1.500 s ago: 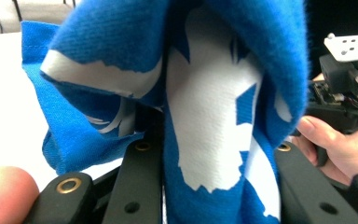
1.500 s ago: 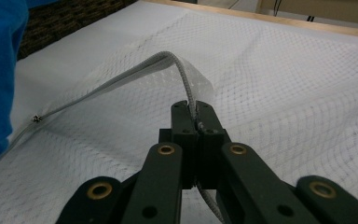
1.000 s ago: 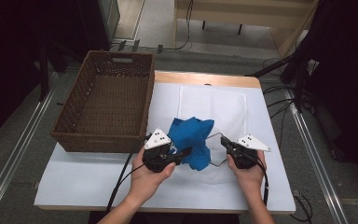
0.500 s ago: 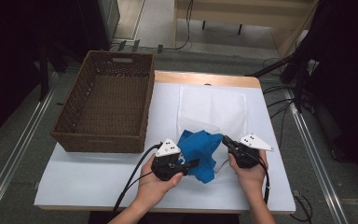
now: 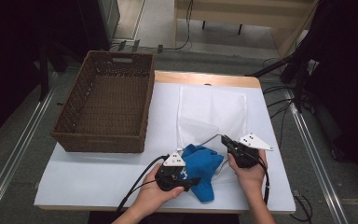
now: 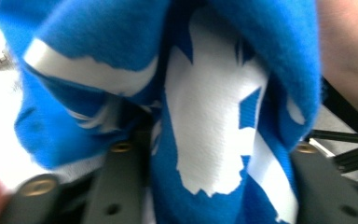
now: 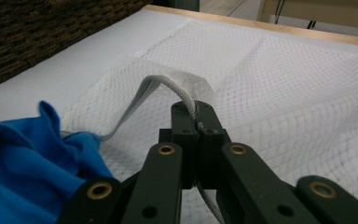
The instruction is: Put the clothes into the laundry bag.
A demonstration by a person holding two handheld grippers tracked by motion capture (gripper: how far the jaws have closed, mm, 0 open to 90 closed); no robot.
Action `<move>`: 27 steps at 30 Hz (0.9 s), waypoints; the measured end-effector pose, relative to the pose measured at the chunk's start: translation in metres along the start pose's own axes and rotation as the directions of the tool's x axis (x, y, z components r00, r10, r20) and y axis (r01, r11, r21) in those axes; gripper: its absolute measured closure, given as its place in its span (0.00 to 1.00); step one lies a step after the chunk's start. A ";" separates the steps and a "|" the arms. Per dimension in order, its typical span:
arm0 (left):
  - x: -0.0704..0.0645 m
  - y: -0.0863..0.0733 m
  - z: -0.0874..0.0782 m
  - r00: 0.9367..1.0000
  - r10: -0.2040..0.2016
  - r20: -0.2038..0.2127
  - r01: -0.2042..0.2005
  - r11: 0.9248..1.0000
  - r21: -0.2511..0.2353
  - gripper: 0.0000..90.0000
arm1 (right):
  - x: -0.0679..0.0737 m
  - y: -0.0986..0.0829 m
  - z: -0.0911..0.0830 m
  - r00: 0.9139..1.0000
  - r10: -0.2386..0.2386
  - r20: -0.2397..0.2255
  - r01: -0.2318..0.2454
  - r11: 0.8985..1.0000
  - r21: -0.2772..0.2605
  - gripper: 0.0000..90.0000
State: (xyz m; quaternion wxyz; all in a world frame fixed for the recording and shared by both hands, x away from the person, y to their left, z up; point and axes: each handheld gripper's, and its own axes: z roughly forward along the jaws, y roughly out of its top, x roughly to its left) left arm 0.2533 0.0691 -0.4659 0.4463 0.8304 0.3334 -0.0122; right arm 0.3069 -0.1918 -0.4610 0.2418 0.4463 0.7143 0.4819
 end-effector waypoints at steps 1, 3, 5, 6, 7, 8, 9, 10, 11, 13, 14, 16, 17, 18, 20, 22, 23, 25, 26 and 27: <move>-0.001 0.001 -0.001 1.000 0.005 -0.018 -0.005 1.000 0.003 0.22 | -0.001 0.000 -0.001 1.000 0.002 -0.001 -0.002 1.000 -0.001 1.00; -0.004 0.001 -0.005 0.998 0.032 -0.053 -0.032 0.999 0.011 0.15 | -0.001 0.000 -0.001 1.000 0.004 -0.002 -0.004 1.000 -0.003 1.00; -0.006 0.000 -0.020 0.993 0.068 -0.093 -0.069 0.998 -0.003 0.15 | -0.002 0.000 -0.001 1.000 0.007 -0.002 -0.007 1.000 -0.003 1.00; -0.006 0.000 -0.020 0.993 0.068 -0.093 -0.069 0.998 -0.003 0.15 | -0.002 0.000 -0.001 1.000 0.007 -0.002 -0.007 1.000 -0.003 1.00; -0.006 0.000 -0.025 0.992 0.071 -0.104 -0.073 0.997 -0.007 0.15 | -0.002 0.000 -0.002 1.000 0.007 -0.003 -0.007 1.000 -0.003 1.00; -0.004 0.000 -0.032 0.991 0.073 -0.116 -0.077 0.997 -0.028 0.15 | -0.002 0.000 -0.002 1.000 0.007 -0.003 -0.007 1.000 -0.003 1.00; 0.000 0.002 -0.045 0.991 0.050 -0.122 -0.059 0.995 -0.075 0.15 | -0.002 0.001 -0.001 1.000 0.007 -0.002 -0.007 1.000 -0.005 1.00; 0.000 0.002 -0.045 0.991 0.050 -0.122 -0.059 0.995 -0.075 0.15 | -0.002 0.001 -0.001 1.000 0.009 -0.003 -0.009 1.000 -0.004 1.00; 0.002 0.004 -0.050 0.992 0.036 -0.122 -0.048 0.994 -0.100 0.15 | -0.002 0.001 -0.001 1.000 0.009 -0.003 -0.009 1.000 -0.004 1.00; 0.008 0.008 -0.064 0.993 -0.007 -0.116 -0.013 0.985 -0.173 0.15 | -0.002 0.001 -0.001 1.000 0.005 -0.002 -0.005 1.000 -0.006 1.00; 0.010 0.010 -0.067 0.993 -0.025 -0.119 0.001 0.980 -0.197 0.16 | -0.002 0.001 -0.001 1.000 0.005 -0.002 -0.005 1.000 -0.005 1.00; 0.015 0.014 -0.074 0.989 -0.068 -0.129 0.034 0.967 -0.254 0.26 | -0.001 0.001 -0.001 1.000 0.003 -0.002 -0.003 1.000 -0.005 1.00; 0.017 0.016 -0.075 0.987 -0.092 -0.130 0.054 0.961 -0.272 0.35 | -0.001 0.001 -0.001 1.000 0.004 -0.001 -0.004 1.000 -0.004 1.00; 0.019 0.017 -0.075 0.985 -0.114 -0.129 0.074 0.957 -0.281 0.47 | -0.001 0.001 -0.001 1.000 0.002 -0.001 -0.002 1.000 -0.004 1.00; 0.024 0.021 -0.074 0.970 -0.184 -0.156 0.130 0.943 -0.308 0.70 | 0.000 0.002 -0.002 1.000 0.000 -0.001 0.000 1.000 -0.004 1.00; 0.029 0.025 -0.070 0.958 -0.241 -0.157 0.182 0.931 -0.315 0.74 | -0.001 0.002 -0.002 1.000 0.000 -0.001 0.000 1.000 -0.005 1.00; 0.031 0.027 -0.064 0.959 -0.250 -0.136 0.200 0.931 -0.306 0.73 | -0.001 0.001 -0.002 1.000 0.000 -0.002 0.000 1.000 -0.005 1.00; 0.029 0.029 -0.053 0.964 -0.233 -0.130 0.191 0.943 -0.274 0.72 | -0.001 0.001 -0.001 1.000 0.000 -0.002 0.000 1.000 -0.004 1.00; 0.027 0.030 -0.046 0.969 -0.212 -0.126 0.176 0.952 -0.251 0.72 | -0.001 0.001 -0.001 1.000 0.000 -0.002 0.000 1.000 -0.004 1.00; 0.021 0.029 -0.030 0.976 -0.177 -0.126 0.148 0.967 -0.207 0.73 | -0.001 0.001 -0.001 1.000 0.000 -0.004 -0.001 1.000 -0.003 1.00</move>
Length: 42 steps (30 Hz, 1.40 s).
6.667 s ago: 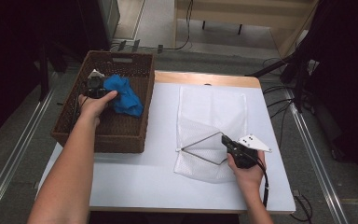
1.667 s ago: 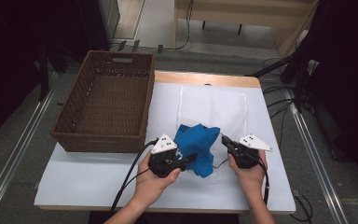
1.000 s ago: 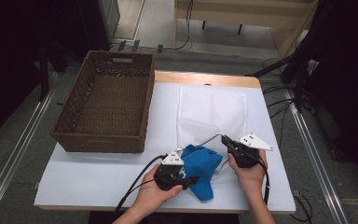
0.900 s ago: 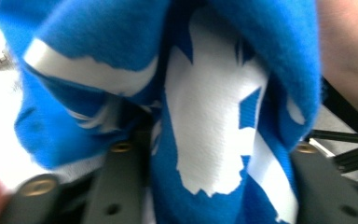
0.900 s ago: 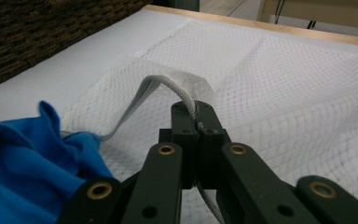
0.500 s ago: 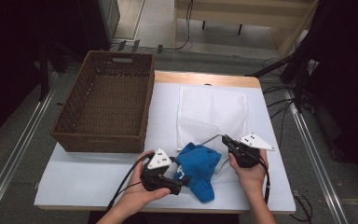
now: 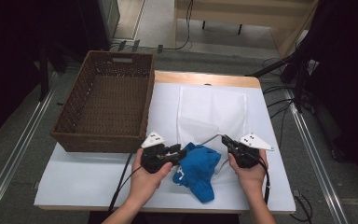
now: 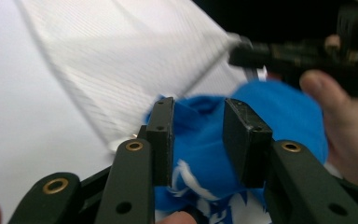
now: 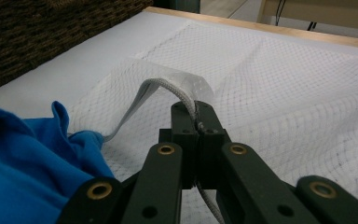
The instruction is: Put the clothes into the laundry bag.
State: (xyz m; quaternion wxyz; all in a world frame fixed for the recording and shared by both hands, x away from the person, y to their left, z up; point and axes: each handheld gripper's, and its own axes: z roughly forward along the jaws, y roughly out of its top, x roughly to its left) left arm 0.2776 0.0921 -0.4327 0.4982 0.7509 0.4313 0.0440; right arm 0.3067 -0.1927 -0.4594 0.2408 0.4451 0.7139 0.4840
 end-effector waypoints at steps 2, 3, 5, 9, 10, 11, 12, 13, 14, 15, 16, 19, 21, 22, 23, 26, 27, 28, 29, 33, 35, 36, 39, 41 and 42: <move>-0.003 -0.003 0.008 1.000 0.013 0.015 -0.013 0.999 0.029 0.74 | 0.000 0.000 0.000 1.000 0.000 -0.001 0.000 1.000 0.000 1.00; -0.004 -0.005 0.015 0.999 0.013 0.029 -0.014 0.999 0.048 0.74 | 0.000 0.000 0.000 1.000 0.000 0.000 0.000 1.000 0.000 1.00; -0.006 -0.008 0.025 0.999 0.014 0.038 -0.017 0.997 0.078 0.74 | 0.000 0.000 0.000 1.000 0.000 0.000 0.000 1.000 -0.001 1.00; -0.009 -0.016 0.043 0.999 0.023 0.034 -0.027 0.992 0.123 0.67 | 0.001 0.001 0.000 1.000 -0.002 -0.006 0.002 1.000 -0.006 1.00; -0.010 -0.018 0.046 0.999 0.025 0.025 -0.028 0.991 0.129 0.62 | 0.002 0.001 0.000 1.000 0.000 -0.007 0.000 1.000 -0.006 1.00; -0.011 -0.018 0.047 0.999 0.031 0.012 -0.032 0.991 0.132 0.56 | 0.002 0.001 0.000 1.000 -0.006 -0.008 0.006 1.000 -0.006 1.00; -0.012 -0.018 0.047 0.999 0.044 -0.008 -0.043 0.991 0.128 0.50 | 0.002 0.001 0.000 1.000 -0.006 -0.008 0.006 1.000 -0.006 1.00; -0.013 -0.018 0.047 0.997 0.062 -0.039 -0.057 0.991 0.123 0.42 | 0.003 0.001 0.000 1.000 -0.008 -0.009 0.008 1.000 -0.005 1.00; -0.013 -0.017 0.047 0.994 0.077 -0.083 -0.067 0.990 0.122 0.28 | 0.003 0.001 0.000 1.000 -0.005 -0.010 0.005 1.000 -0.005 1.00; -0.013 -0.017 0.047 0.994 0.077 -0.083 -0.067 0.990 0.122 0.23 | 0.003 0.001 0.000 1.000 -0.005 -0.010 0.005 1.000 -0.005 1.00; -0.012 -0.017 0.048 0.992 0.074 -0.099 -0.061 0.990 0.129 0.23 | 0.003 0.002 0.000 1.000 -0.005 -0.011 0.004 1.000 -0.004 1.00; -0.011 -0.017 0.051 0.994 0.046 -0.095 -0.032 0.990 0.137 0.15 | 0.004 0.003 0.000 1.000 -0.010 -0.016 0.010 1.000 -0.010 1.00; -0.013 -0.016 0.053 0.998 0.046 -0.052 -0.037 0.988 0.150 0.17 | 0.007 0.004 -0.001 1.000 -0.009 -0.026 0.009 1.000 -0.011 1.00; -0.014 -0.016 0.053 0.998 0.050 -0.028 -0.046 0.987 0.157 0.19 | 0.008 0.005 -0.001 0.999 -0.012 -0.030 0.011 1.000 -0.012 1.00; -0.016 -0.016 0.054 0.998 0.061 -0.004 -0.060 0.984 0.166 0.21 | 0.009 0.005 0.000 0.999 -0.016 -0.032 0.015 1.000 -0.014 1.00; -0.018 -0.015 0.060 0.997 0.064 0.036 -0.070 0.978 0.195 0.23 | 0.012 0.005 0.002 0.999 -0.023 -0.040 0.023 1.000 -0.010 1.00; -0.017 -0.014 0.063 0.997 0.062 0.042 -0.069 0.975 0.213 0.29 | 0.013 0.005 0.002 0.999 -0.024 -0.044 0.023 1.000 -0.005 1.00; -0.017 -0.014 0.065 0.997 0.053 0.054 -0.064 0.973 0.220 0.29 | 0.013 0.005 0.002 0.999 -0.024 -0.044 0.023 1.000 -0.005 1.00; -0.016 -0.013 0.066 0.997 0.049 0.061 -0.061 0.973 0.223 0.33 | 0.013 0.005 0.002 0.999 -0.025 -0.044 0.025 1.000 -0.004 1.00; -0.017 -0.010 0.065 0.994 0.070 0.084 -0.088 0.970 0.228 0.65 | 0.015 0.006 0.001 0.998 -0.027 -0.054 0.027 1.000 -0.011 1.00; -0.020 -0.007 0.062 0.992 0.098 0.075 -0.113 0.967 0.230 0.77 | 0.016 0.007 0.000 0.997 -0.030 -0.064 0.030 0.999 -0.015 1.00; -0.021 -0.004 0.061 0.992 0.101 0.077 -0.116 0.967 0.229 0.81 | 0.017 0.008 0.000 0.997 -0.033 -0.065 0.032 0.999 -0.015 1.00; -0.022 0.005 0.062 0.991 0.088 0.098 -0.108 0.969 0.222 0.85 | 0.020 0.010 -0.002 0.996 -0.039 -0.078 0.036 0.999 -0.030 1.00; -0.022 0.011 0.063 0.991 0.087 0.103 -0.107 0.972 0.210 0.86 | 0.021 0.012 -0.004 0.995 -0.042 -0.086 0.039 0.998 -0.042 1.00; -0.022 0.015 0.064 0.991 0.084 0.100 -0.103 0.975 0.199 0.86 | 0.022 0.013 -0.005 0.995 -0.043 -0.088 0.038 0.998 -0.052 1.00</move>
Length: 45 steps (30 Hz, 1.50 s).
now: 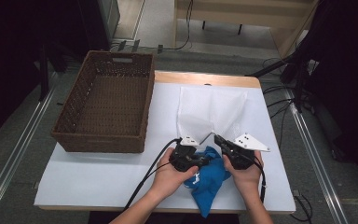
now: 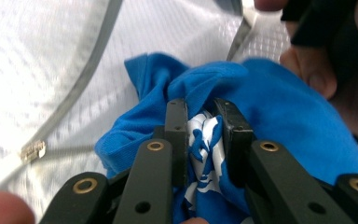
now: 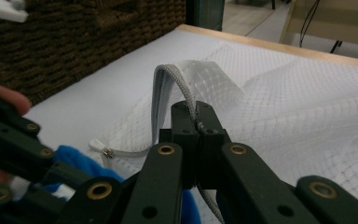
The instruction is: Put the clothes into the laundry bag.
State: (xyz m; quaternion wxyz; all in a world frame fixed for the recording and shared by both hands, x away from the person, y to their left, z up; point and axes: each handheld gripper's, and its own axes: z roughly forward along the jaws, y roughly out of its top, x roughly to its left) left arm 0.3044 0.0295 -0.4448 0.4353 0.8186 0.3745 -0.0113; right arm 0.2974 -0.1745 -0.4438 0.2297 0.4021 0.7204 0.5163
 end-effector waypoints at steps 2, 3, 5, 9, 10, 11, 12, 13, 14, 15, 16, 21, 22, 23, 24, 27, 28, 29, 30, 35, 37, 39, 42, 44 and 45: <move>0.001 0.007 -0.001 1.000 -0.013 0.003 0.013 0.999 -0.030 0.87 | 0.001 0.003 -0.003 1.000 -0.002 -0.008 0.002 1.000 -0.020 1.00; 0.002 0.011 -0.001 1.000 -0.019 -0.004 0.019 0.999 -0.048 0.87 | 0.002 0.005 -0.006 1.000 0.002 -0.009 -0.002 0.999 -0.033 1.00; 0.003 0.018 -0.002 1.000 -0.023 -0.020 0.021 0.997 -0.073 0.88 | 0.003 0.009 -0.010 1.000 0.001 -0.012 -0.001 0.998 -0.055 1.00; 0.004 0.030 -0.007 0.995 -0.042 -0.094 0.024 0.981 -0.193 0.88 | 0.006 0.015 -0.016 1.000 0.002 -0.012 -0.003 0.996 -0.090 1.00; 0.004 0.032 -0.007 0.988 -0.038 -0.147 0.003 0.972 -0.233 0.87 | 0.007 0.017 -0.018 1.000 0.002 -0.015 -0.003 0.995 -0.100 1.00; 0.004 0.032 -0.007 0.988 -0.038 -0.147 0.003 0.972 -0.233 0.86 | 0.007 0.017 -0.018 1.000 0.002 -0.015 -0.003 0.995 -0.100 1.00; 0.010 0.030 0.004 0.985 -0.036 -0.168 0.004 0.982 -0.188 0.83 | 0.008 0.018 -0.019 1.000 0.000 -0.015 -0.001 0.995 -0.100 1.00; 0.010 0.030 0.004 0.985 -0.036 -0.168 0.004 0.982 -0.188 0.79 | 0.008 0.018 -0.019 1.000 0.000 -0.015 -0.001 0.995 -0.100 1.00; 0.013 0.028 0.007 0.986 -0.039 -0.163 0.012 0.986 -0.164 0.79 | 0.008 0.018 -0.018 1.000 0.003 -0.015 -0.004 0.995 -0.095 1.00; 0.016 0.025 0.010 0.985 -0.044 -0.168 0.019 0.989 -0.147 0.69 | 0.006 0.015 -0.016 1.000 0.006 -0.010 -0.007 0.997 -0.077 1.00; 0.018 0.023 0.009 0.985 -0.044 -0.165 0.019 0.988 -0.151 0.69 | 0.006 0.015 -0.016 1.000 0.006 -0.010 -0.007 0.997 -0.077 1.00; 0.014 0.020 -0.020 0.999 -0.019 -0.047 0.011 0.985 -0.175 0.46 | 0.000 0.010 -0.011 1.000 0.027 -0.001 -0.027 0.998 -0.056 1.00; 0.012 0.019 -0.023 0.999 -0.013 -0.037 0.006 0.984 -0.176 0.45 | 0.000 0.010 -0.011 1.000 0.030 0.001 -0.030 0.998 -0.056 1.00; 0.012 0.019 -0.023 0.999 -0.013 -0.037 0.006 0.984 -0.176 0.44 | 0.000 0.010 -0.011 1.000 0.029 0.002 -0.029 0.998 -0.056 1.00; 0.011 0.018 -0.027 1.000 -0.007 -0.027 0.002 0.984 -0.178 0.43 | 0.000 0.010 -0.011 1.000 0.030 0.003 -0.030 0.998 -0.055 1.00; 0.006 0.011 -0.035 1.000 0.007 0.011 -0.005 0.989 -0.151 0.39 | -0.001 0.009 -0.010 1.000 0.029 0.005 -0.029 0.998 -0.054 1.00; 0.006 0.011 -0.035 1.000 0.007 0.011 -0.005 0.989 -0.151 0.39 | -0.001 0.009 -0.011 1.000 0.030 0.005 -0.029 0.998 -0.054 1.00; 0.003 0.006 -0.030 0.999 0.027 0.027 -0.024 0.995 -0.101 0.38 | -0.001 0.009 -0.011 1.000 0.029 0.005 -0.029 0.998 -0.055 1.00; 0.003 0.006 -0.030 0.999 0.027 0.027 -0.024 0.995 -0.101 0.35 | -0.001 0.009 -0.011 1.000 0.030 0.004 -0.029 0.998 -0.054 1.00; -0.002 -0.004 -0.010 0.998 0.051 -0.032 -0.051 0.999 -0.008 0.39 | 0.001 0.009 -0.010 1.000 0.025 0.000 -0.025 0.998 -0.050 1.00; 0.001 -0.004 -0.008 0.999 0.026 -0.032 -0.026 1.000 -0.013 0.45 | 0.002 0.008 -0.009 1.000 0.023 0.000 -0.023 0.999 -0.048 1.00; 0.004 -0.002 -0.007 0.999 -0.002 -0.035 0.001 1.000 -0.023 0.64 | 0.002 0.008 -0.010 1.000 0.021 0.000 -0.021 0.999 -0.049 1.00; 0.007 0.000 -0.009 0.999 -0.028 -0.036 0.026 0.999 -0.047 0.83 | 0.003 0.009 -0.010 1.000 0.021 -0.005 -0.022 0.999 -0.050 1.00; 0.008 0.004 -0.015 0.999 -0.045 -0.028 0.042 0.995 -0.091 0.86 | 0.004 0.009 -0.010 1.000 0.020 -0.006 -0.021 0.998 -0.051 1.00; 0.008 0.005 -0.017 0.998 -0.049 -0.029 0.045 0.992 -0.116 0.87 | 0.005 0.010 -0.010 1.000 0.022 -0.011 -0.023 0.998 -0.054 1.00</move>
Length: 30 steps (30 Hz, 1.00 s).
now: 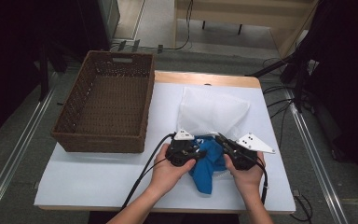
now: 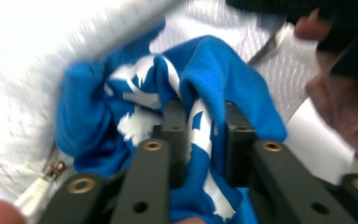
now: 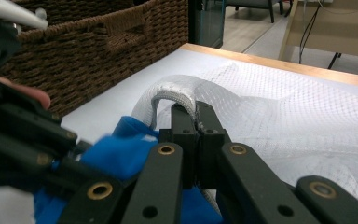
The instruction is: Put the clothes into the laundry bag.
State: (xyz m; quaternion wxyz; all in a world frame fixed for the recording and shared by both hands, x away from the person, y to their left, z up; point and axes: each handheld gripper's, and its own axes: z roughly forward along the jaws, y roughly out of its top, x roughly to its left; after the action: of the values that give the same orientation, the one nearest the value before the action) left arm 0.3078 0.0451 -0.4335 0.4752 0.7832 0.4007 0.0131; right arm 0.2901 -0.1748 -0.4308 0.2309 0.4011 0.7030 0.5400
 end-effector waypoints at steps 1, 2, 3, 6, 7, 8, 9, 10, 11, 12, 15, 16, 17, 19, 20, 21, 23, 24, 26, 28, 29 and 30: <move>0.000 0.003 -0.004 1.000 -0.004 -0.006 0.004 0.999 -0.038 0.88 | 0.000 0.001 0.000 1.000 -0.004 -0.001 0.004 1.000 -0.004 1.00; -0.001 0.005 -0.007 1.000 -0.012 -0.008 0.011 0.997 -0.073 0.89 | 0.001 0.002 -0.001 1.000 -0.005 -0.003 0.005 1.000 -0.008 1.00; -0.002 0.006 -0.009 1.000 -0.015 -0.013 0.014 0.995 -0.097 0.89 | 0.003 0.004 -0.003 1.000 -0.003 -0.008 0.002 1.000 -0.017 1.00; -0.005 0.010 -0.014 0.999 -0.014 -0.044 0.006 0.984 -0.176 0.89 | 0.006 0.008 -0.006 1.000 -0.002 -0.018 0.001 0.999 -0.035 1.00; -0.007 0.010 -0.014 0.999 -0.009 -0.053 -0.001 0.981 -0.192 0.89 | 0.006 0.008 -0.006 1.000 -0.002 -0.018 0.001 0.999 -0.035 1.00; -0.008 0.010 -0.013 0.998 -0.007 -0.061 -0.005 0.980 -0.198 0.89 | 0.006 0.009 -0.007 1.000 0.003 -0.021 -0.004 0.999 -0.039 1.00; -0.008 0.009 -0.010 0.998 -0.008 -0.068 -0.006 0.979 -0.201 0.88 | 0.007 0.011 -0.008 1.000 0.001 -0.020 -0.002 0.999 -0.042 1.00; -0.008 0.008 -0.005 0.997 -0.010 -0.072 -0.004 0.983 -0.186 0.88 | 0.007 0.011 -0.008 1.000 0.001 -0.020 -0.002 0.999 -0.042 1.00; -0.008 0.007 0.002 0.997 -0.011 -0.077 -0.001 0.988 -0.155 0.88 | 0.007 0.011 -0.008 1.000 0.003 -0.024 -0.004 0.999 -0.042 1.00; -0.007 0.005 0.010 0.996 -0.003 -0.092 -0.008 0.993 -0.119 0.87 | 0.007 0.010 -0.007 1.000 0.008 -0.027 -0.009 0.999 -0.041 1.00; 0.001 -0.003 0.036 0.991 0.005 -0.134 -0.008 1.000 -0.024 0.81 | 0.010 0.009 -0.005 1.000 -0.005 -0.031 0.004 1.000 -0.028 1.00; 0.004 -0.004 0.041 0.991 0.009 -0.135 -0.011 1.000 -0.012 0.81 | 0.010 0.009 -0.005 1.000 -0.005 -0.031 0.004 1.000 -0.028 1.00; 0.006 -0.004 0.044 0.992 0.010 -0.129 -0.011 1.000 -0.009 0.77 | 0.010 0.009 -0.005 0.999 -0.009 -0.034 0.009 1.000 -0.028 1.00; 0.004 -0.003 0.040 0.993 0.033 -0.115 -0.037 0.999 -0.033 0.68 | 0.009 0.008 -0.004 0.999 -0.012 -0.032 0.012 1.000 -0.024 1.00; 0.002 -0.002 0.036 0.994 0.043 -0.097 -0.047 0.998 -0.045 0.61 | 0.008 0.007 -0.004 1.000 -0.006 -0.027 0.005 1.000 -0.021 1.00; 0.000 -0.001 0.031 0.995 0.055 -0.080 -0.059 0.997 -0.057 0.55 | 0.006 0.006 -0.004 1.000 -0.003 -0.023 0.003 1.000 -0.019 1.00; -0.004 0.000 0.019 0.995 0.076 -0.065 -0.082 0.993 -0.084 0.49 | 0.003 0.005 -0.004 1.000 0.008 -0.019 -0.009 1.000 -0.017 1.00; -0.005 0.001 0.012 0.995 0.081 -0.059 -0.087 0.992 -0.096 0.47 | 0.001 0.004 -0.004 1.000 0.010 -0.017 -0.010 1.000 -0.018 1.00; -0.007 0.002 -0.001 0.996 0.075 -0.042 -0.079 0.991 -0.109 0.45 | 0.000 0.004 -0.004 1.000 0.015 -0.013 -0.015 1.000 -0.019 1.00; -0.009 0.001 -0.012 0.997 0.069 -0.044 -0.074 0.990 -0.118 0.44 | -0.002 0.004 -0.004 1.000 0.018 -0.011 -0.018 1.000 -0.019 1.00; -0.010 -0.001 -0.016 0.995 0.069 -0.068 -0.077 0.990 -0.118 0.44 | -0.002 0.004 -0.004 1.000 0.022 -0.010 -0.023 1.000 -0.021 1.00; -0.010 -0.004 -0.018 0.993 0.070 -0.097 -0.080 0.991 -0.104 0.43 | -0.003 0.004 -0.004 1.000 0.025 -0.009 -0.025 1.000 -0.019 1.00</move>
State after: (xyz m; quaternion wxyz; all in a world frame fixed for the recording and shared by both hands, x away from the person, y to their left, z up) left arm 0.2921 0.0528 -0.4231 0.4968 0.7694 0.3915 0.0891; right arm 0.2895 -0.1791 -0.4264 0.2249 0.4050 0.6938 0.5514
